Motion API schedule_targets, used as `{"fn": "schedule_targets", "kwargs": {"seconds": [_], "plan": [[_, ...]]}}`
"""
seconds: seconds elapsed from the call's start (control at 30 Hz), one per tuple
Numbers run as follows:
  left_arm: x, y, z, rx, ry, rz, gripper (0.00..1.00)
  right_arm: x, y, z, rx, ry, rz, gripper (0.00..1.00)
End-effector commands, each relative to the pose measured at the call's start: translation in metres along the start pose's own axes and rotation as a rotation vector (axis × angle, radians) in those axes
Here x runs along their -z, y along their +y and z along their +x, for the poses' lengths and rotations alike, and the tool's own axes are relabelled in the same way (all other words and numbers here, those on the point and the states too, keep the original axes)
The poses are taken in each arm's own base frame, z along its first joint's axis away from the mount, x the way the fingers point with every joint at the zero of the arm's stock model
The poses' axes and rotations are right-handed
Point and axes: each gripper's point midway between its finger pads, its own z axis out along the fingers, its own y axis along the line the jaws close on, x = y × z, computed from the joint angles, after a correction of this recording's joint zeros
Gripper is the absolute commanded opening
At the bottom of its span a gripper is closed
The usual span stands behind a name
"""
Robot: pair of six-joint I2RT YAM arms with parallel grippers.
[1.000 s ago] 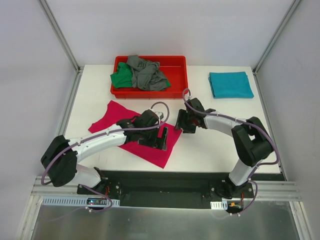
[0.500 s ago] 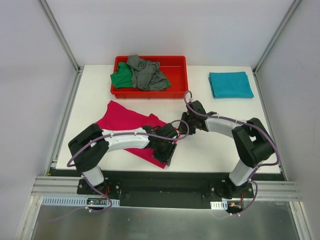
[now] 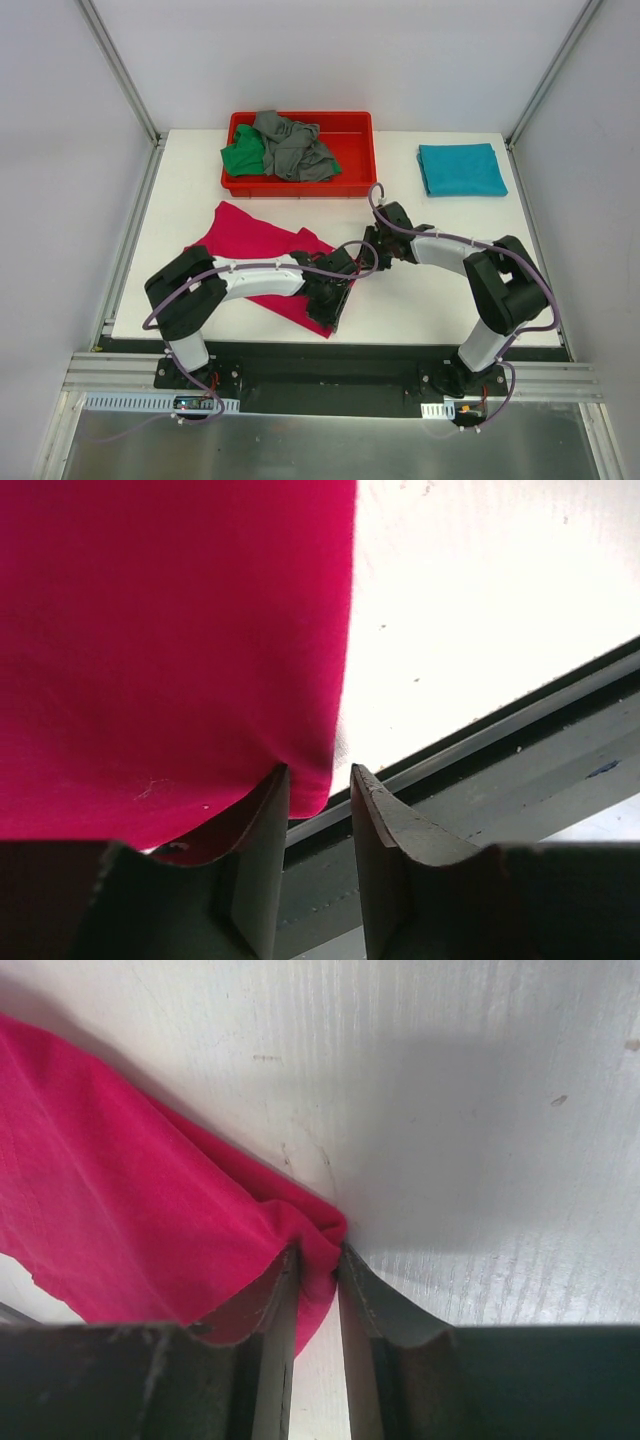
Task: Fold and stack the t-shirts
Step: Grab one side of the 2/3 rectangular tshirt with both arms
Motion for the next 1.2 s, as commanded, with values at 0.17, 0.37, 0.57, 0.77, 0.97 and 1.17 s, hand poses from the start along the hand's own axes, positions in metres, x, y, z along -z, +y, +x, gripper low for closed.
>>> {"fn": "schedule_targets", "kwargs": {"seconds": [0.17,0.37,0.57,0.77,0.97,1.17], "plan": [[-0.015,0.042,0.007,0.019,0.005,-0.248,0.27,0.004,-0.001,0.017,0.009,0.057,-0.026,0.25],[-0.025,0.052,0.025,-0.006,0.050,-0.329,0.29,0.005,0.003,0.016,0.011,0.056,-0.048,0.22],[-0.025,0.067,0.031,0.007,0.051,-0.430,0.00,0.008,0.007,0.017,0.019,0.059,-0.077,0.19],[-0.011,0.054,0.022,-0.031,-0.023,-0.413,0.00,0.012,0.015,0.017,0.049,0.047,-0.124,0.05],[0.011,-0.005,0.012,-0.178,-0.093,-0.229,0.00,0.030,0.014,0.004,0.066,-0.036,-0.112,0.00],[0.023,-0.052,0.016,-0.233,-0.087,-0.066,0.00,0.058,-0.016,-0.009,0.060,-0.094,-0.019,0.00]]}}
